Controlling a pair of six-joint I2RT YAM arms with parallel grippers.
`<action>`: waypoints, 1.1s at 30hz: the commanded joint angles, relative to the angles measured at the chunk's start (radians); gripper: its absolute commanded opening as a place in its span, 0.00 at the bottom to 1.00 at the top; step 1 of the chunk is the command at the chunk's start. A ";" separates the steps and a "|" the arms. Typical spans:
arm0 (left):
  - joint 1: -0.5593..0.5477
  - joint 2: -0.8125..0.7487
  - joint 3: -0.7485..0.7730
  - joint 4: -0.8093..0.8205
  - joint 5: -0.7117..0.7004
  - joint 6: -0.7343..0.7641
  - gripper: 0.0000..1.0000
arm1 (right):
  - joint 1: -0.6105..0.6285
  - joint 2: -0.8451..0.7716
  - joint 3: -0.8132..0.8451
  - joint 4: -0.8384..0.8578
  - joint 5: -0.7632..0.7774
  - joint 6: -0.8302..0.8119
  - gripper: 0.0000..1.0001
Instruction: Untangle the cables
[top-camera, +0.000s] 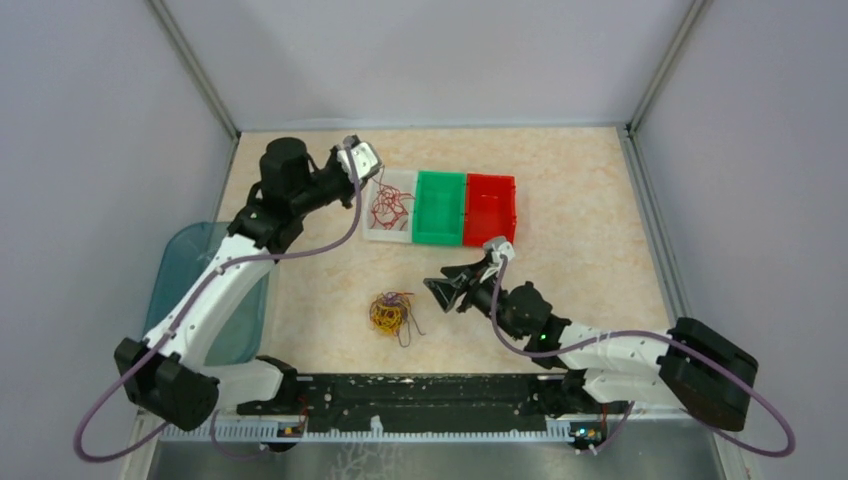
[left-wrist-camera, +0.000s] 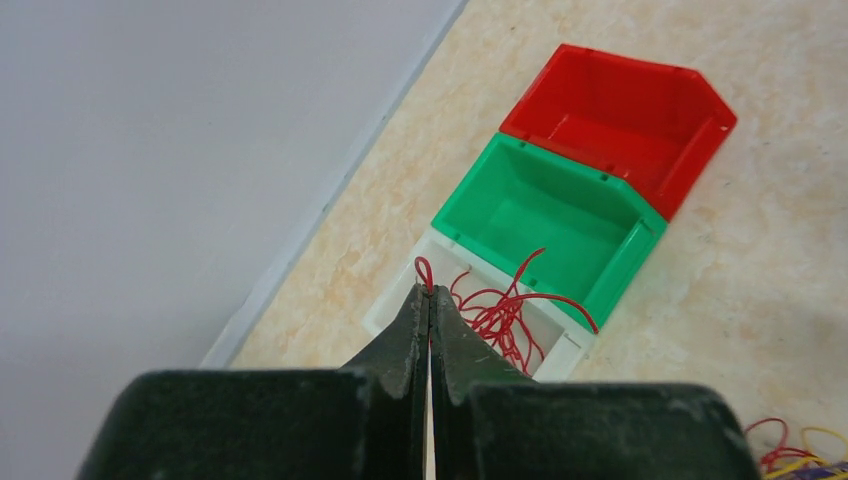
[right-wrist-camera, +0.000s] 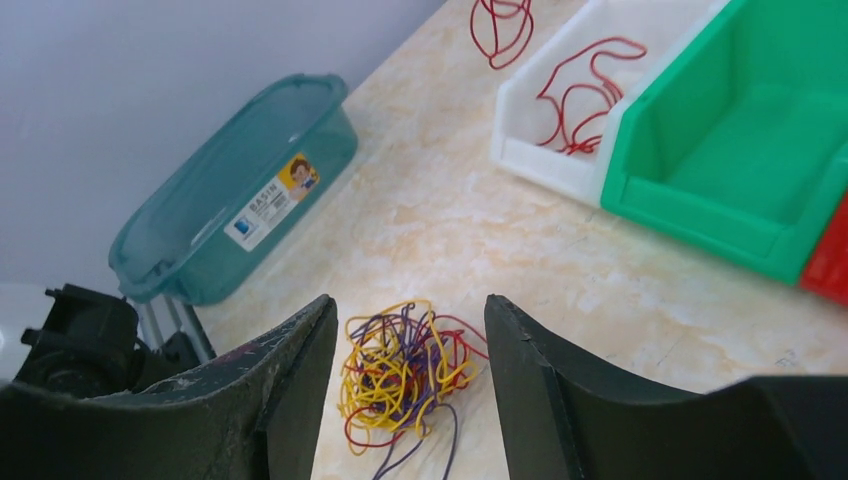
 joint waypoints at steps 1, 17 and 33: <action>-0.006 0.085 -0.029 0.178 -0.098 0.027 0.00 | 0.010 -0.117 -0.008 -0.068 0.098 -0.034 0.57; -0.002 0.459 0.000 0.334 -0.323 0.223 0.00 | 0.008 -0.259 0.061 -0.217 0.178 -0.079 0.58; 0.024 0.520 -0.040 0.369 -0.328 0.243 0.00 | -0.002 -0.280 0.063 -0.244 0.189 -0.093 0.59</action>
